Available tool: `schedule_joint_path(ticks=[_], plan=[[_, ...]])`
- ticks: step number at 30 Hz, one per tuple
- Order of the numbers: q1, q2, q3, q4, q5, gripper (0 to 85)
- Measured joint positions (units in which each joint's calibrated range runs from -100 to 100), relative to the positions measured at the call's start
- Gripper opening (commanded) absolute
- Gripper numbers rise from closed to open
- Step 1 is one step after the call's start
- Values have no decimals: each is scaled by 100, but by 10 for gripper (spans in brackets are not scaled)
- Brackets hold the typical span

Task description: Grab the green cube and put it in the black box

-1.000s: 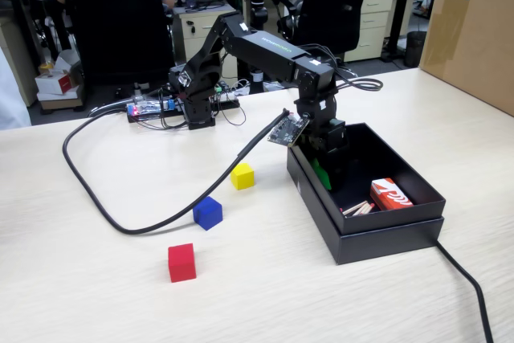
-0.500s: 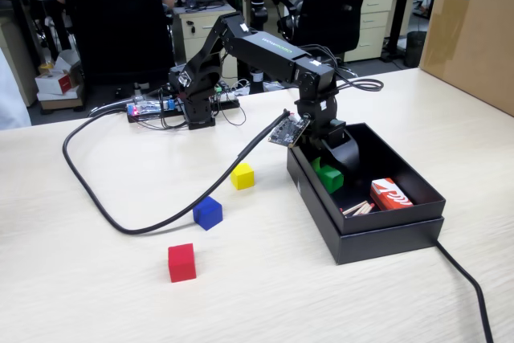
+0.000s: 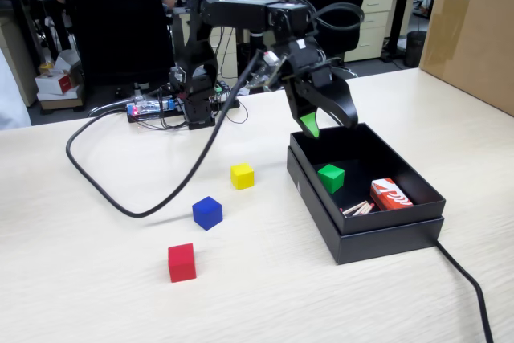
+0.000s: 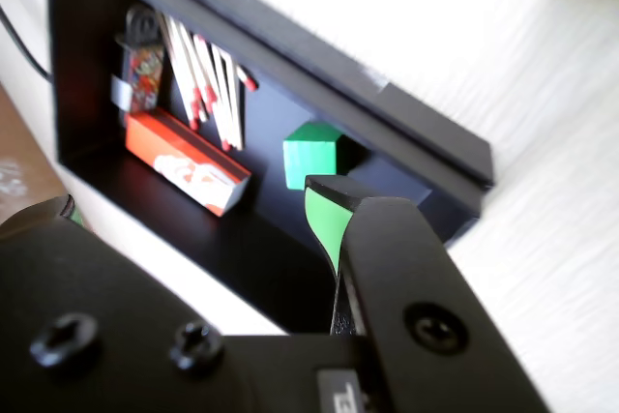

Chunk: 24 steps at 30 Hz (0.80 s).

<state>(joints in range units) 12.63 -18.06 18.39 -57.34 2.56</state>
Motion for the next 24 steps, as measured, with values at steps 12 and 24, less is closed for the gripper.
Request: schedule_joint_path(ticks=[12, 24], plan=[[-1011, -3935, -3387, 991, -103, 465], [-1416, -7547, -7777, 2586, -132, 500]])
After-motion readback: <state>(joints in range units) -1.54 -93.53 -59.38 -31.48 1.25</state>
